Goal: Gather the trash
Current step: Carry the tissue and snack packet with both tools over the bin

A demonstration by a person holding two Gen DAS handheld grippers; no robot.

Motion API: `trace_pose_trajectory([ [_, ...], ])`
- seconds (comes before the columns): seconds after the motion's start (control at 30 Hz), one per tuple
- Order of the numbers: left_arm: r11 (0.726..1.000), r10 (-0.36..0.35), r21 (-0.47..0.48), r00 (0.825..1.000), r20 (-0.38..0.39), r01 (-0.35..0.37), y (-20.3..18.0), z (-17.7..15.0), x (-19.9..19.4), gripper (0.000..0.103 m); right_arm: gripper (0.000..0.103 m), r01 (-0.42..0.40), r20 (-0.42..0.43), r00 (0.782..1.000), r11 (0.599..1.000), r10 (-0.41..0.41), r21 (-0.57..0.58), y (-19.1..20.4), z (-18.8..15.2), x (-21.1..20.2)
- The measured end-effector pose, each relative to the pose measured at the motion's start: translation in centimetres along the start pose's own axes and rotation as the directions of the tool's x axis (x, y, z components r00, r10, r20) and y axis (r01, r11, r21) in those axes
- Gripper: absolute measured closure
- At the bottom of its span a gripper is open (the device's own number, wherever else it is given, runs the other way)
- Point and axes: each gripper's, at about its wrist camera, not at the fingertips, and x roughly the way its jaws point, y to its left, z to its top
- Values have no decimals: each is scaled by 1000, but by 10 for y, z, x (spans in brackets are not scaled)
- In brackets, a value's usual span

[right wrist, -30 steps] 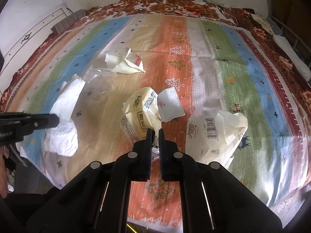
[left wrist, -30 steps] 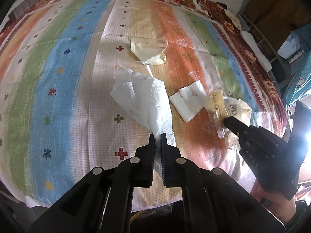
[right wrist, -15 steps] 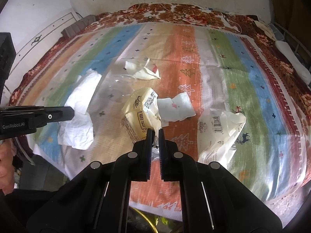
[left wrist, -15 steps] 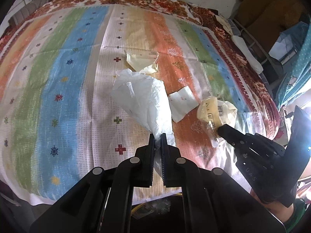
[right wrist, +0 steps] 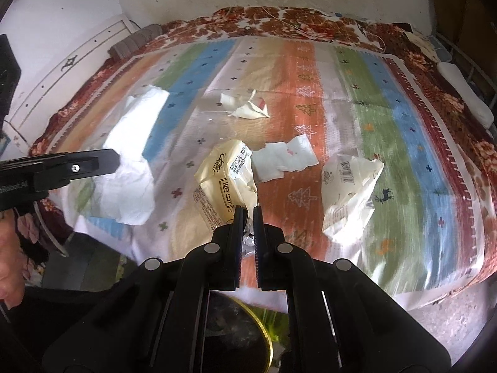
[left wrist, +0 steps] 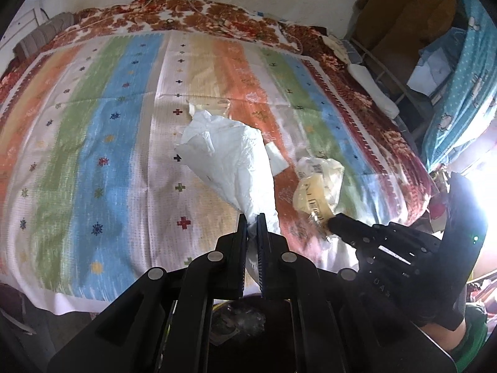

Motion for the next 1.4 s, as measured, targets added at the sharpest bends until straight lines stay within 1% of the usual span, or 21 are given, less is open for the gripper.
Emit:
trace_pose_trajectory([
  [0.1,1000,-13,17,1000,20,13,-5,-7,-14,98,98,-18,9,1000,1000,18,-1,7,-7,-12],
  [0.23,999,-40,12,998,46,39,-5,-14,-30,98,98,-37,26,999,999,36,10,13,-14,-27],
  [0.33,999,-46,7,997,56,46,-5,-19,-38,98,98,-30,53,998,1000,30,5,20,-20,-39],
  [0.47,999,-51,-6,997,62,51,-1,-28,-46,98,98,-56,80,995,998,55,18,26,-30,-53],
  [0.63,998,-68,-6,995,73,69,-2,-39,-55,98,98,-45,118,992,999,43,16,33,-44,-67],
  [0.77,998,-61,-1,995,75,62,-4,-49,-58,98,98,-35,147,989,999,33,15,37,-53,-77],
  [0.93,998,-69,-1,995,72,70,-5,-65,-64,98,98,-41,148,988,999,35,35,35,-68,-84],
  [1.03,997,-71,7,995,63,71,-8,-76,-65,98,97,-37,143,989,999,33,22,38,-77,-86],
  [1.17,998,-54,25,997,48,53,-13,-88,-62,97,97,-35,141,989,999,32,19,42,-89,-91],
  [1.4,999,-30,38,1000,8,30,-18,-108,-54,98,97,-39,108,994,998,34,45,40,-113,-89],
])
